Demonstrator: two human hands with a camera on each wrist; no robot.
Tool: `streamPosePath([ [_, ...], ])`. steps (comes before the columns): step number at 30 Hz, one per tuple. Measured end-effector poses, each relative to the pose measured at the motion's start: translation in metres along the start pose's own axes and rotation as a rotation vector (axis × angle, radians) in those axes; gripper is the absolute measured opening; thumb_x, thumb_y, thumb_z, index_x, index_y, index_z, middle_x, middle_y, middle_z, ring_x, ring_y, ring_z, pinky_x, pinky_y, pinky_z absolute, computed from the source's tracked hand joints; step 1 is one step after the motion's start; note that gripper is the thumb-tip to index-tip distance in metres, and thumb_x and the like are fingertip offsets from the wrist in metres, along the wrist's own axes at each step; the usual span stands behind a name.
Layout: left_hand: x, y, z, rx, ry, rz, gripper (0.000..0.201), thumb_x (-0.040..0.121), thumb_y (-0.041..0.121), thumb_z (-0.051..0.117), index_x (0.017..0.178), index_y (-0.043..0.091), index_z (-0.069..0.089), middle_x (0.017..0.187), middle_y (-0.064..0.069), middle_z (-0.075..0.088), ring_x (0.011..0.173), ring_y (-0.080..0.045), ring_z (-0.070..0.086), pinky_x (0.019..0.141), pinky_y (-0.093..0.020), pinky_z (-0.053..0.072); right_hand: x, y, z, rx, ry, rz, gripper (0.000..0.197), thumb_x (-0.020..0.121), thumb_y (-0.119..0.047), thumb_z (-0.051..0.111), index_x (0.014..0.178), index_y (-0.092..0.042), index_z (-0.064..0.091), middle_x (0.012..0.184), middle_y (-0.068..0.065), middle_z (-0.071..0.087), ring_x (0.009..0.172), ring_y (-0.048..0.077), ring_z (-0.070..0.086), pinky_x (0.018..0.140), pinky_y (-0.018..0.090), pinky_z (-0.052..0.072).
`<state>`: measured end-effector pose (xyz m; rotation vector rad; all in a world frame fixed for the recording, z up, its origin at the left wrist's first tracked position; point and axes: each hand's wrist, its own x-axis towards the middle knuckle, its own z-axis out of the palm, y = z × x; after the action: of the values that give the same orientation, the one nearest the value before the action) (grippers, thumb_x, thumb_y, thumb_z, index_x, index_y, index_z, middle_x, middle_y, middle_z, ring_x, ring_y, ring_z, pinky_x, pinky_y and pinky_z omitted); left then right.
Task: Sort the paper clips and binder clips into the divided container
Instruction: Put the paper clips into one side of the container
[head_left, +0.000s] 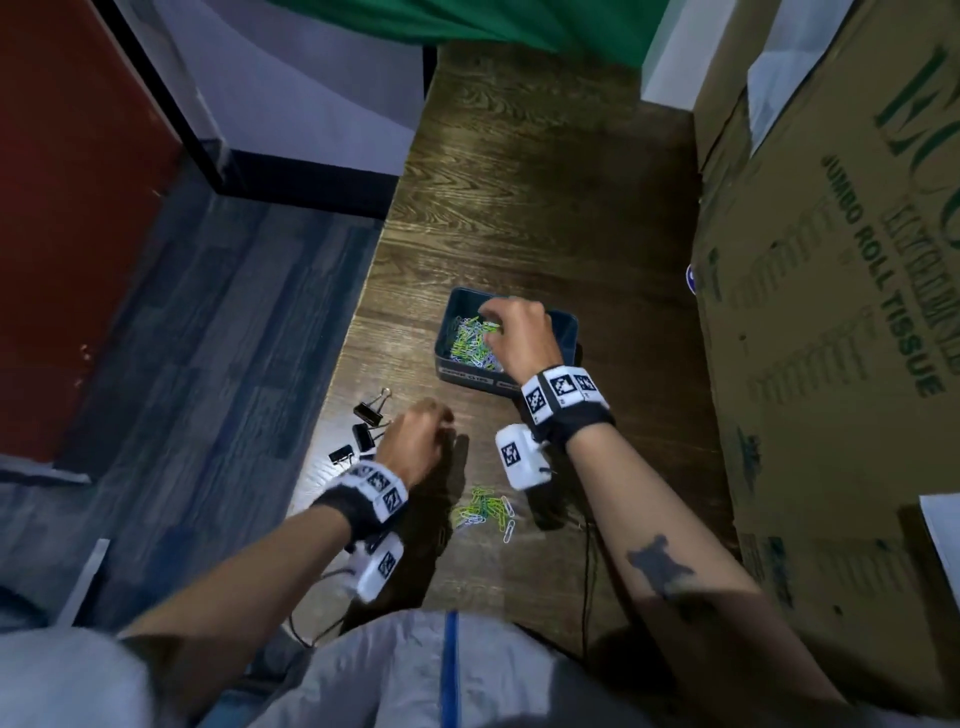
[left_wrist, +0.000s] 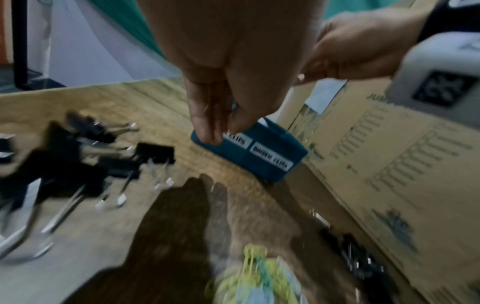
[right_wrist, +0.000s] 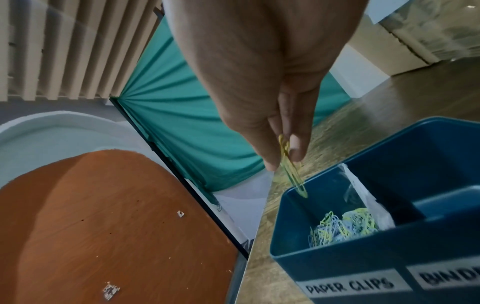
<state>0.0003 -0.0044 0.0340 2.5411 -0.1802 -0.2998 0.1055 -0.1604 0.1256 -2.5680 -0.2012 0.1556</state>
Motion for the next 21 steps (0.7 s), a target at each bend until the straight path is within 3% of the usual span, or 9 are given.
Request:
streamPosePath([
  [3, -0.025, -0.016, 0.019, 0.1, -0.149, -0.013, 0.025, 0.085, 0.003, 0.061, 0.109, 0.013, 0.062, 0.11, -0.004, 0.056, 0.089, -0.024, 0.064, 0.072, -0.026, 0.048, -0.008, 0.007, 0.003, -0.013, 0.029, -0.036, 0.041, 0.086, -0.006, 0.073, 0.126, -0.015, 0.067, 0.123, 0.013, 0.068, 0.114, 0.031, 0.063, 0.096, 0.041, 0.052],
  [6, -0.046, -0.025, 0.034, 0.174, -0.268, 0.042, 0.027, 0.087, 0.013, 0.063, 0.113, 0.012, 0.057, 0.11, -0.004, 0.052, 0.087, -0.026, 0.062, 0.075, -0.037, 0.052, -0.041, 0.026, 0.021, 0.014, 0.025, -0.05, 0.033, 0.086, -0.008, 0.074, 0.119, -0.013, 0.07, 0.113, 0.011, 0.07, 0.103, 0.025, 0.066, 0.088, 0.038, 0.055],
  [8, -0.056, -0.03, 0.04, 0.176, -0.327, 0.042, 0.035, 0.085, 0.023, 0.067, 0.117, 0.014, 0.054, 0.11, -0.002, 0.051, 0.088, -0.025, 0.061, 0.078, -0.039, 0.052, -0.071, 0.05, 0.046, -0.012, -0.105, -0.008, 0.031, 0.086, -0.005, 0.072, 0.116, -0.013, 0.07, 0.108, 0.009, 0.07, 0.095, 0.022, 0.066, 0.085, 0.036, 0.057],
  [11, -0.064, -0.036, 0.046, 0.165, -0.396, 0.044, 0.047, 0.079, 0.024, 0.071, 0.119, 0.016, 0.048, 0.112, -0.002, 0.051, 0.09, -0.025, 0.06, 0.079, -0.039, 0.05, -0.12, 0.093, 0.084, -0.064, -0.424, 0.189, 0.051, 0.085, -0.008, 0.074, 0.13, -0.025, 0.059, 0.124, 0.008, 0.062, 0.11, 0.025, 0.063, 0.093, 0.042, 0.054],
  [13, -0.067, -0.037, 0.048, 0.155, -0.427, 0.079, 0.042, 0.076, 0.022, 0.07, 0.111, 0.017, 0.047, 0.107, -0.003, 0.054, 0.089, -0.025, 0.058, 0.074, -0.035, 0.045, -0.149, 0.12, 0.108, -0.081, -0.527, 0.208, 0.061, 0.079, -0.011, 0.078, 0.13, -0.032, 0.053, 0.127, 0.004, 0.053, 0.116, 0.026, 0.058, 0.097, 0.036, 0.05],
  [15, -0.068, -0.035, 0.05, 0.154, -0.431, 0.098, 0.023, 0.078, 0.021, 0.064, 0.096, 0.02, 0.049, 0.098, -0.003, 0.056, 0.082, -0.025, 0.056, 0.067, -0.03, 0.037, -0.168, 0.133, 0.125, -0.028, -0.515, 0.248, 0.065, 0.077, -0.007, 0.076, 0.127, -0.04, 0.049, 0.129, -0.001, 0.048, 0.119, 0.024, 0.057, 0.097, 0.035, 0.05],
  [17, -0.065, -0.03, 0.053, 0.143, -0.44, 0.089, 0.011, 0.079, 0.019, 0.061, 0.083, 0.021, 0.051, 0.089, -0.002, 0.059, 0.075, -0.023, 0.053, 0.062, -0.027, 0.033, -0.177, 0.133, 0.135, -0.019, -0.483, 0.255, 0.064, 0.081, 0.001, 0.065, 0.132, -0.034, 0.049, 0.135, 0.001, 0.049, 0.123, 0.027, 0.055, 0.1, 0.039, 0.049],
  [21, -0.056, -0.009, 0.062, 0.154, -0.416, 0.081, 0.01, 0.078, 0.012, 0.061, 0.08, 0.021, 0.058, 0.082, -0.001, 0.064, 0.068, -0.02, 0.054, 0.058, -0.027, 0.039, -0.178, 0.111, 0.142, -0.009, -0.42, 0.206, 0.056, 0.079, 0.007, 0.059, 0.126, -0.022, 0.058, 0.12, 0.007, 0.062, 0.106, 0.029, 0.062, 0.091, 0.037, 0.051],
])
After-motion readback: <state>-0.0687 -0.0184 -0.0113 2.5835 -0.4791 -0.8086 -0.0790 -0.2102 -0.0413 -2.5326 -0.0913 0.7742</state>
